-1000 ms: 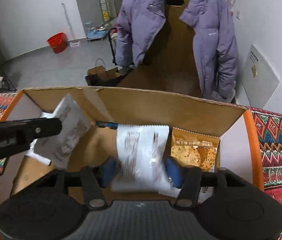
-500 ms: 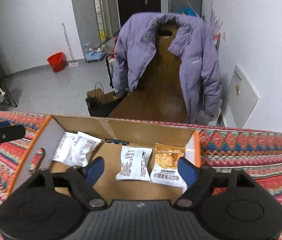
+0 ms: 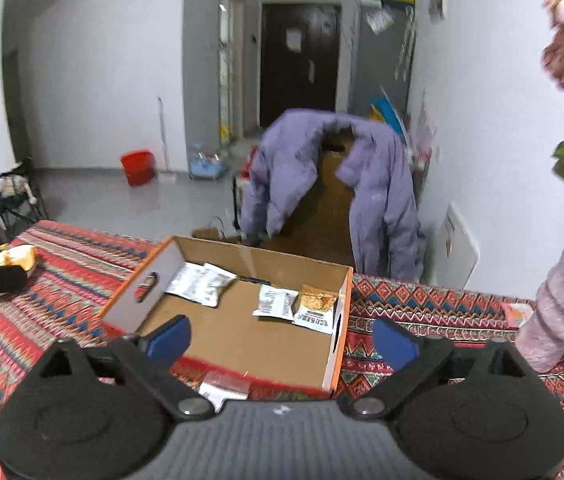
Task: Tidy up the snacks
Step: 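Move both tools back from the box toward the snack pile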
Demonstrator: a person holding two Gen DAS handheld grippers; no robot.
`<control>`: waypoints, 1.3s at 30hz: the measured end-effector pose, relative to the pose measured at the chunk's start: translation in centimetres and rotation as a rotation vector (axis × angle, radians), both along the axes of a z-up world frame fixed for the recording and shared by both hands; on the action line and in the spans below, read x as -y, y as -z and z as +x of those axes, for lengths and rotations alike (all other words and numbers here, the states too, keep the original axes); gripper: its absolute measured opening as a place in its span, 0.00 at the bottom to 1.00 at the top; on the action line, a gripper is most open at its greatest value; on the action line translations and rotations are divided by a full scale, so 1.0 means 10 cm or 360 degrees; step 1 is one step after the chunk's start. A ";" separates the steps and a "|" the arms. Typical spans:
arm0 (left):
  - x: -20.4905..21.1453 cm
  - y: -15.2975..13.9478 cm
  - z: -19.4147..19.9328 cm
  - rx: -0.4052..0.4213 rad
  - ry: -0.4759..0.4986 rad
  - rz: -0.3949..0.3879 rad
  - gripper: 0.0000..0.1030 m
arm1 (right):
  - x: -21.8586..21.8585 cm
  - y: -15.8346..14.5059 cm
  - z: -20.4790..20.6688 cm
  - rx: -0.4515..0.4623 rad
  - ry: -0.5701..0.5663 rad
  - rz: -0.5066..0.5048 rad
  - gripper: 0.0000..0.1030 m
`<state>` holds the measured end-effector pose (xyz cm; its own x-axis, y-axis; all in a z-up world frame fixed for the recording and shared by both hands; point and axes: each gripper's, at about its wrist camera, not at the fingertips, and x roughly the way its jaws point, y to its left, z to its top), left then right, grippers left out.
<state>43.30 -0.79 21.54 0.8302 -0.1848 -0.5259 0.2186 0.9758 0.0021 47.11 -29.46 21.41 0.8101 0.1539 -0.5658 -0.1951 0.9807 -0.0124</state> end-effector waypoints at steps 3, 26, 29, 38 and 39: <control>-0.02 0.09 -0.55 0.0103 -0.0009 0.0017 0.96 | -0.01 0.02 -0.50 0.0099 -0.0024 -0.0007 0.97; -0.41 1.57 -3.17 0.0122 -0.0154 -0.0078 1.00 | -0.53 1.51 -3.54 0.0498 -0.0221 -0.0157 1.00; -0.43 1.61 -3.13 0.0089 -0.0163 -0.0081 1.00 | -0.46 1.64 -3.62 0.0444 -0.0198 -0.0060 1.00; -0.32 1.63 -2.85 0.0028 -0.0134 -0.0038 1.00 | -0.32 1.73 -3.38 0.0332 -0.0099 -0.0002 1.00; -0.30 1.65 -2.79 0.0004 -0.0132 -0.0030 1.00 | -0.30 1.75 -3.34 0.0316 -0.0096 0.0009 1.00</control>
<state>15.37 2.18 5.01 0.8443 -0.1253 -0.5210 0.1371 0.9904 -0.0160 13.72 -26.43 3.96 0.8948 0.2085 -0.3949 -0.2479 0.9675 -0.0509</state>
